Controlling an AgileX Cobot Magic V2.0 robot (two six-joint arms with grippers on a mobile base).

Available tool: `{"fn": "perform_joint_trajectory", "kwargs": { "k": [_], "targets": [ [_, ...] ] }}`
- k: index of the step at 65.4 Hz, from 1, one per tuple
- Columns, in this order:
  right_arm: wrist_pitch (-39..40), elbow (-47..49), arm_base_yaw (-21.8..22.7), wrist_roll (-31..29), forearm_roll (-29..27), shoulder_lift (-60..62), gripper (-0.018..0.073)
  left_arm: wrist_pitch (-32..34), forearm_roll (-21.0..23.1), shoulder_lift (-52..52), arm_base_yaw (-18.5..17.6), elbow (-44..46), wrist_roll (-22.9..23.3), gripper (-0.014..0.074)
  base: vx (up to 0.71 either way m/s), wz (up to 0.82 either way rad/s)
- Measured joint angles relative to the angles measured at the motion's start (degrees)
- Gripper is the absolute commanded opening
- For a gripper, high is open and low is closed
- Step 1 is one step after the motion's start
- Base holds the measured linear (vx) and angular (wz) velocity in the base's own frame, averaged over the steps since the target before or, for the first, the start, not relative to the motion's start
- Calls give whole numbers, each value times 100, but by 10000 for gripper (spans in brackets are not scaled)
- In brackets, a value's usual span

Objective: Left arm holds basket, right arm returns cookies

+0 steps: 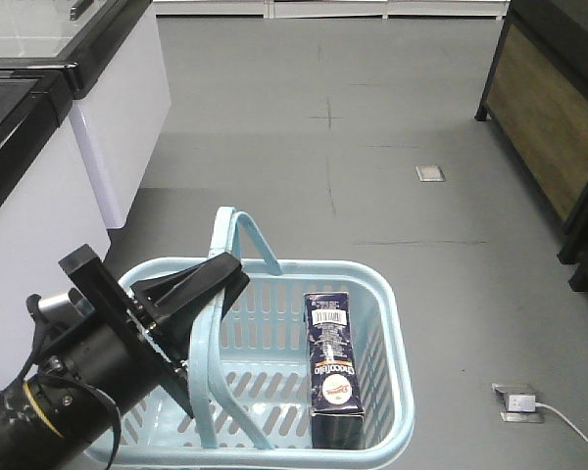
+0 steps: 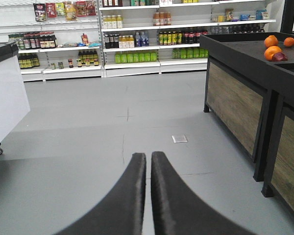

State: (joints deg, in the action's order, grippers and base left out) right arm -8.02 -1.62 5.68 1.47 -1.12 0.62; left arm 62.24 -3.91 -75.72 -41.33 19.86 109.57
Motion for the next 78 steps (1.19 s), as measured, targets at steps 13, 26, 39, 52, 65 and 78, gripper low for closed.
{"fn": "perform_joint_trajectory", "kwargs": {
  "k": [13,26,39,52,65,78],
  "targets": [
    [0,0,0,0,0,0,-6,0,0,0,0,0,0,0,0,0],
    [0,0,0,0,0,0,-6,0,-11,0,0,0,7,0,0,0],
    [0,0,0,0,0,0,-6,0,-11,0,0,0,9,0,0,0],
    [0,0,0,0,0,0,-6,0,-11,0,0,0,9,0,0,0],
    [0,0,0,0,0,0,-6,0,-16,0,0,0,9,0,0,0],
    [0,0,0,0,0,0,-6,0,-22,0,0,0,14,0,3,0]
  ]
}}
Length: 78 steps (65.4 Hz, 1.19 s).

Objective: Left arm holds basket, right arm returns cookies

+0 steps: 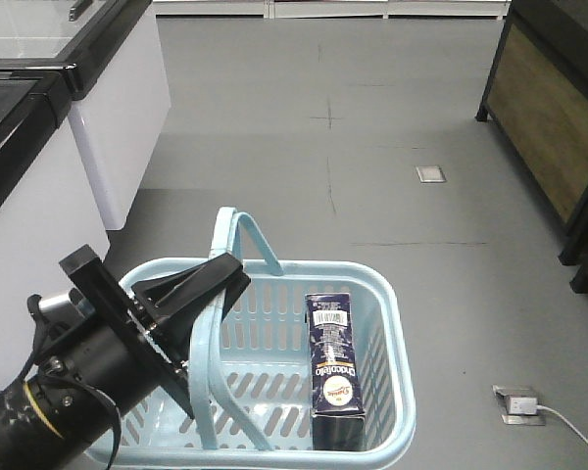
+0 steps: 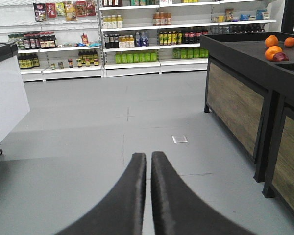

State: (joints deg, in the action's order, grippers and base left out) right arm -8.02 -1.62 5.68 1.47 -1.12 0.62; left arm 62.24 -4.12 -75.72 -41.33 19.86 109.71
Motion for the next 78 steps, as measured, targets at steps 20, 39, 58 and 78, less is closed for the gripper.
{"fn": "perform_joint_trajectory", "kwargs": {
  "k": [20,39,58,78],
  "targets": [
    [0,0,0,0,0,0,-6,0,0,0,0,0,0,0,9,0],
    [0,0,0,0,0,0,-6,0,-6,0,0,0,0,0,16,4],
    [0,0,0,0,0,0,-6,0,-6,0,0,0,0,0,21,3],
    [0,0,0,0,0,0,-6,0,-8,0,0,0,0,0,21,-11]
  ]
}}
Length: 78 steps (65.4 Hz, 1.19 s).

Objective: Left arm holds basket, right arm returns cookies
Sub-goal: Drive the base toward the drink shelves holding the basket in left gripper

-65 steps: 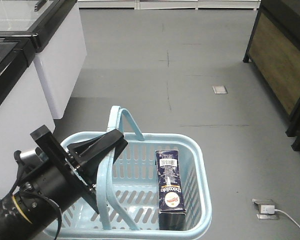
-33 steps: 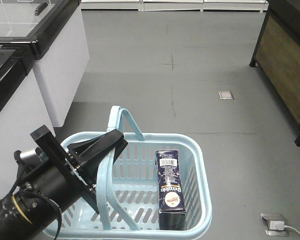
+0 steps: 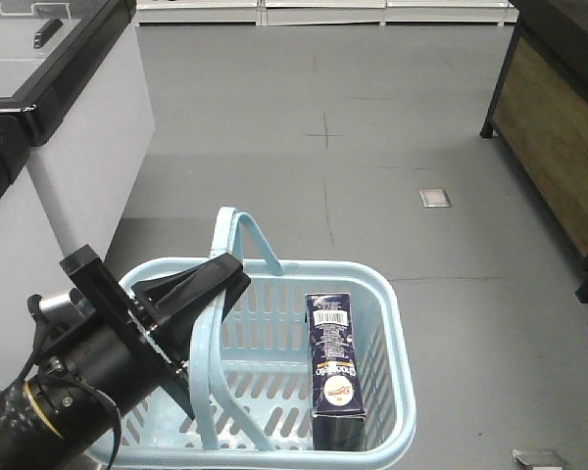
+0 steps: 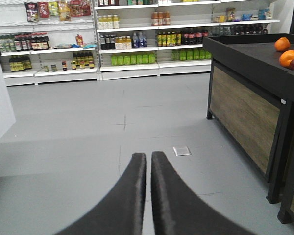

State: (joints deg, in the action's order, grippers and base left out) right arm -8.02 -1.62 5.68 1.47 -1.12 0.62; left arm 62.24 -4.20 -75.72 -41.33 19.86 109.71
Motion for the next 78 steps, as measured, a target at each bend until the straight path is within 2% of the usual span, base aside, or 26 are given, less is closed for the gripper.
{"fn": "perform_joint_trajectory", "kwargs": {
  "k": [36,78],
  "targets": [
    [0,0,0,0,0,0,-6,0,-5,0,0,0,7,0,28,-6],
    [0,0,0,0,0,0,-6,0,-5,0,0,0,7,0,41,-3]
  ]
}}
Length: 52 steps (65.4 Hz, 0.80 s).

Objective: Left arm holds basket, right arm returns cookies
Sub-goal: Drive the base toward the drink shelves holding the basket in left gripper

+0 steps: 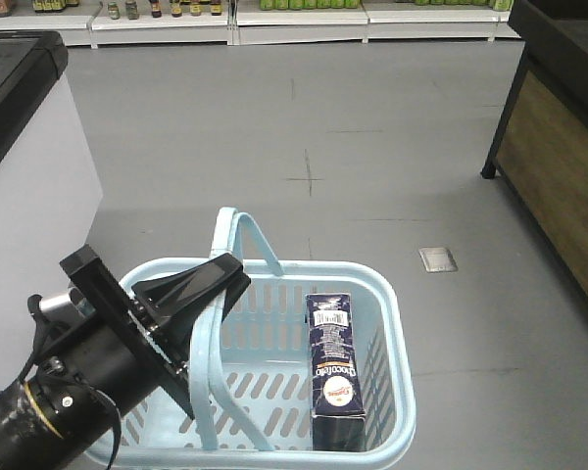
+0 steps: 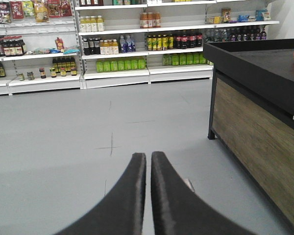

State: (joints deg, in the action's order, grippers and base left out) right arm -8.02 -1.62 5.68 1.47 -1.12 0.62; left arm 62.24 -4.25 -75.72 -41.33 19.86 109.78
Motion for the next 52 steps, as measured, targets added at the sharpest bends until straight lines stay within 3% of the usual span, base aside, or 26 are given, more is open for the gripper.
{"fn": "perform_joint_trajectory", "kwargs": {
  "k": [52],
  "targets": [
    [-2,0,0,0,0,3,-6,1,0,0,0,0,0,0,51,7]
  ]
}}
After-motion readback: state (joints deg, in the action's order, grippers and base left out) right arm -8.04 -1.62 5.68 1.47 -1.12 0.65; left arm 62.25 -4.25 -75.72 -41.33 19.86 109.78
